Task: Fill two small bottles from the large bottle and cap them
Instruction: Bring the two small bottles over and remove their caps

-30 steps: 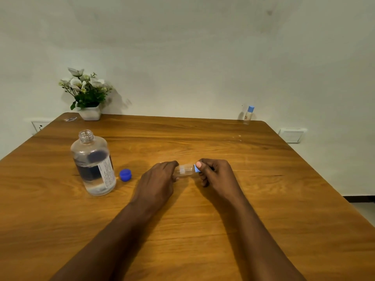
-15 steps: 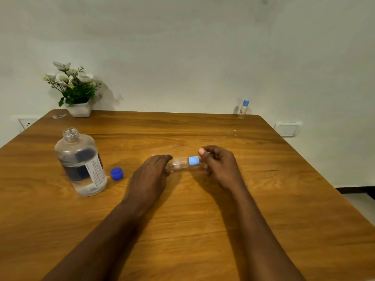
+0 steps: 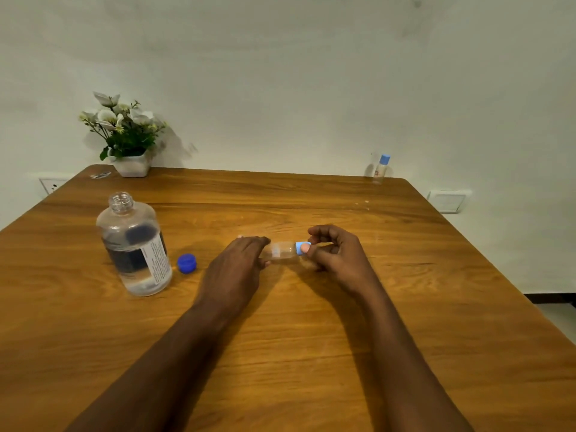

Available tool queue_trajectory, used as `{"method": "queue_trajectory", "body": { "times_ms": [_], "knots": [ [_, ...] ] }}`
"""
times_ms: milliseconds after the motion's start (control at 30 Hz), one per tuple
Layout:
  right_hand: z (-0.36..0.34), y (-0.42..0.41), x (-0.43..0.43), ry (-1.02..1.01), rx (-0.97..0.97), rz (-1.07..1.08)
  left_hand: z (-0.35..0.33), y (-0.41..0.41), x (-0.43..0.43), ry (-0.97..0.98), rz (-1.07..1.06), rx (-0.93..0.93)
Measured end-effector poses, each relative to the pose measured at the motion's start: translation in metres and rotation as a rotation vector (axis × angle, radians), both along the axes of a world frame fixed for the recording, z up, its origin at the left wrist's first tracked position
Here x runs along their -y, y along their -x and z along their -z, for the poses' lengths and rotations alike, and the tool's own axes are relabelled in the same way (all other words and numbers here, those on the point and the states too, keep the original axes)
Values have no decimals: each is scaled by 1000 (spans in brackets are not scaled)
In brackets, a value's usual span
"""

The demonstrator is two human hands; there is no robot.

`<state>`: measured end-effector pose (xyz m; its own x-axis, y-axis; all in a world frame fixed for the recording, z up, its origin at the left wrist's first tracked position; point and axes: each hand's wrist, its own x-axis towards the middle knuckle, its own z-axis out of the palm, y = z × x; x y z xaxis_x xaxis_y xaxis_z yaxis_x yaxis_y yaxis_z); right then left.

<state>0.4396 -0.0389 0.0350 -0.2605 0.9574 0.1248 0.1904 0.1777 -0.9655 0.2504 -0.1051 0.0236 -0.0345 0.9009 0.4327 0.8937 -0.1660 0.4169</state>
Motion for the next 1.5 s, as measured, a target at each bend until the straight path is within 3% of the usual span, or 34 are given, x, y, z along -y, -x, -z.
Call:
{"method": "queue_trajectory", "body": {
  "times_ms": [167,500,633,833,1067,1333,1500],
  "knots": [
    [0,0,1,43,79,43,1,0,0,3,6,-27],
    [-2,-4,1,32,18,-42,1,0,-1,-1,8,-22],
    [-3,-2,3,15,101,19,2,0,-1,-10,15,-29],
    [-5,-5,6,9,204,-80,3,0,-1,-34,35,-60],
    [-8,-7,4,-102,91,11,2,1,-1,-71,12,-91],
    [-8,-1,6,-87,-86,-2,7,3,-5,-44,32,-145],
    [-1,9,7,-102,-76,-10,9,6,-5,-78,14,-97]
  ]
}}
